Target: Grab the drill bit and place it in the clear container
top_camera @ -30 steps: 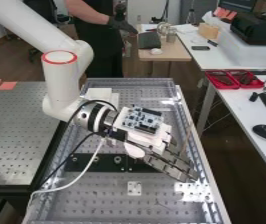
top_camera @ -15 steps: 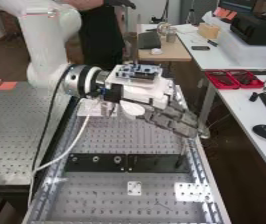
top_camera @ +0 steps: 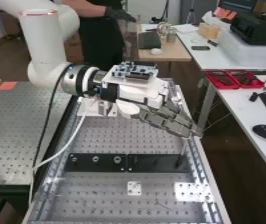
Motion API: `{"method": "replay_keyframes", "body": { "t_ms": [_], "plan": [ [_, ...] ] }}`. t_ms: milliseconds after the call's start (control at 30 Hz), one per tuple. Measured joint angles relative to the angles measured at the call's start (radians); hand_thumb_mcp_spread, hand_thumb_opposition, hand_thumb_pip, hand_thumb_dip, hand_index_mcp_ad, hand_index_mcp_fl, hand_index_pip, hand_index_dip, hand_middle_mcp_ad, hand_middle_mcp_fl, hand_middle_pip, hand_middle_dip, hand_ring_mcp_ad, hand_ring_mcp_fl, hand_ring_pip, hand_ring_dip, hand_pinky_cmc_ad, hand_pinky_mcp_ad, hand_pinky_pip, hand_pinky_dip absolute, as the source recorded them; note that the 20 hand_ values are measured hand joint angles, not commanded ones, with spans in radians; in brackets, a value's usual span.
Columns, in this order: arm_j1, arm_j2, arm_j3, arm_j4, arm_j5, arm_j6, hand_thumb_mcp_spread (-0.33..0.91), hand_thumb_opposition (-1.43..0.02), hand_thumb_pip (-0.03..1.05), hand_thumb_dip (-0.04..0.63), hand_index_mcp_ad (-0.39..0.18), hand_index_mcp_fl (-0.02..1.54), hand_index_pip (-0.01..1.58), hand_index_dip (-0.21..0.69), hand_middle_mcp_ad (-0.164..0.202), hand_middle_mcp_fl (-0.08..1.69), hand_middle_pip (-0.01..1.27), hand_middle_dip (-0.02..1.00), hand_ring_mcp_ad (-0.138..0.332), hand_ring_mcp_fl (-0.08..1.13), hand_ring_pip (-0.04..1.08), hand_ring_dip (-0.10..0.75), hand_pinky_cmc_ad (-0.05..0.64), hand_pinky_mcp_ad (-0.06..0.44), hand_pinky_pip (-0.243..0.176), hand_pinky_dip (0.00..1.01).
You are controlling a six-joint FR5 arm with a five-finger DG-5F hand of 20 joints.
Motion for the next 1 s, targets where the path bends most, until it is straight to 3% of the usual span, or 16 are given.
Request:
{"method": "replay_keyframes", "body": {
  "t_ms": [67,167,367,600,1000],
  "plan": [
    [-0.003,-0.013,0.002,0.002,0.005,0.002,0.62,-0.98,0.47,0.300,-0.068,0.80,0.98,0.380,0.063,0.40,0.11,0.24,0.134,0.16,0.11,0.049,0.344,0.091,-0.068,0.14],
    [-0.007,-0.049,0.010,-0.007,0.018,0.012,0.58,-0.93,0.50,0.300,-0.063,0.51,0.97,0.382,0.063,0.36,0.10,0.24,0.145,0.15,0.11,0.049,0.340,0.089,-0.068,0.14],
    [-0.019,-0.118,0.035,-0.040,0.039,0.061,0.48,-0.87,0.57,0.300,-0.063,0.25,0.85,0.379,0.063,0.28,0.10,0.24,0.140,0.10,0.11,0.049,0.340,0.091,-0.070,0.14],
    [-0.028,-0.156,0.034,-0.019,0.057,0.094,0.48,-0.82,0.63,0.300,-0.054,0.19,0.86,0.379,0.063,0.24,0.10,0.24,0.141,0.08,0.11,0.049,0.333,0.087,-0.070,0.14],
    [-0.034,-0.166,0.020,-0.004,0.045,0.103,0.48,-0.82,0.62,0.300,-0.047,0.34,1.09,0.344,0.063,0.28,0.10,0.24,0.147,0.08,0.11,0.049,0.333,0.087,-0.070,0.13]
  ]
}}
